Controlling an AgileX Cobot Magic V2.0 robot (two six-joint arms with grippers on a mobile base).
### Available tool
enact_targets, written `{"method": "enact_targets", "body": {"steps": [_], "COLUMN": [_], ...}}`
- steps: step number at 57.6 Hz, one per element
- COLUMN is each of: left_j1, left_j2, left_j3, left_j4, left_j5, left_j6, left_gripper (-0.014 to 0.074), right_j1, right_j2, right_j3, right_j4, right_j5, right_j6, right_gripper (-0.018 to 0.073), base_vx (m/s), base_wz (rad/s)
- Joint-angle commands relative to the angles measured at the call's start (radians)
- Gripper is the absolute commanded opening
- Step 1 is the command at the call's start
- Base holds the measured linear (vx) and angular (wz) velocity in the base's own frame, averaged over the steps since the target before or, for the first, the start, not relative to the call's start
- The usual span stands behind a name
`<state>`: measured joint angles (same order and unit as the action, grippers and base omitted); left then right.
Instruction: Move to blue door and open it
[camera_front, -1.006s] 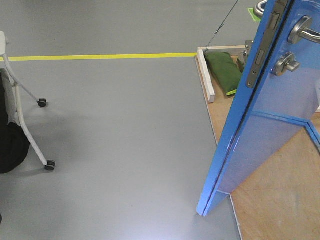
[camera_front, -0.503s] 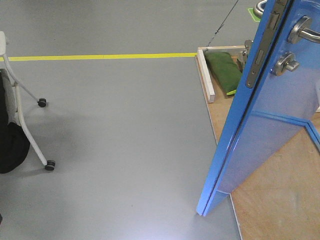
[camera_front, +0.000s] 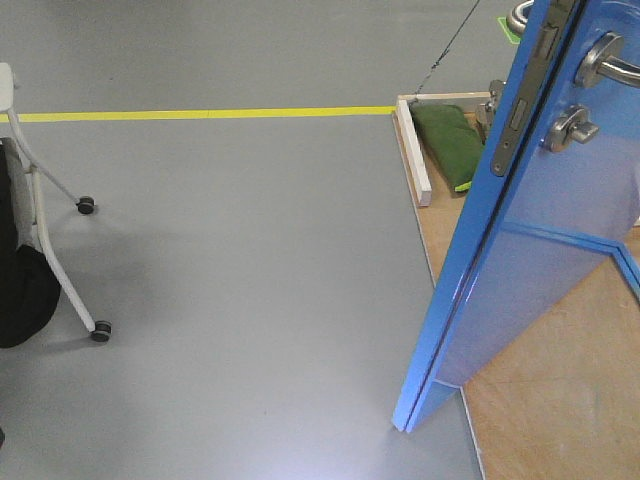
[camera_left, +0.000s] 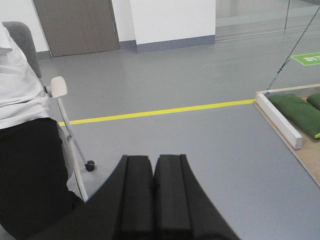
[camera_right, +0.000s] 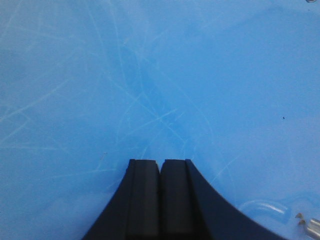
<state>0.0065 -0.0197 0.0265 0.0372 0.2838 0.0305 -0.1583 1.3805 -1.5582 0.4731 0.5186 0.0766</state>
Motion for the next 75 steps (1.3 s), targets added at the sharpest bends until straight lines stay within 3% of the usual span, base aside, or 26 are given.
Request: {"method": "enact_targets", "body": {"steps": [1,75], "left_j1": [-0.002,-0.002], "left_j2": [-0.007,-0.007], "left_j3": [0.004,0.004], "left_j4": [-0.008,-0.008], "left_j5": [-0.086,-0.086], "left_j6": [-0.003,-0.003], "left_gripper": [0.0070,0.0070], "right_j1": [0.004,0.004], "right_j2": [-0.020,-0.020], "right_j3": [-0.035,-0.035], "right_j4": [0.026,0.026], "right_j5": [-0.080,-0.080], "right_j6": [-0.010,-0.010], "right_gripper": [0.0002,0.0002], "base_vx": [0.03,0.14], "base_wz": [0.00,0.02]}}
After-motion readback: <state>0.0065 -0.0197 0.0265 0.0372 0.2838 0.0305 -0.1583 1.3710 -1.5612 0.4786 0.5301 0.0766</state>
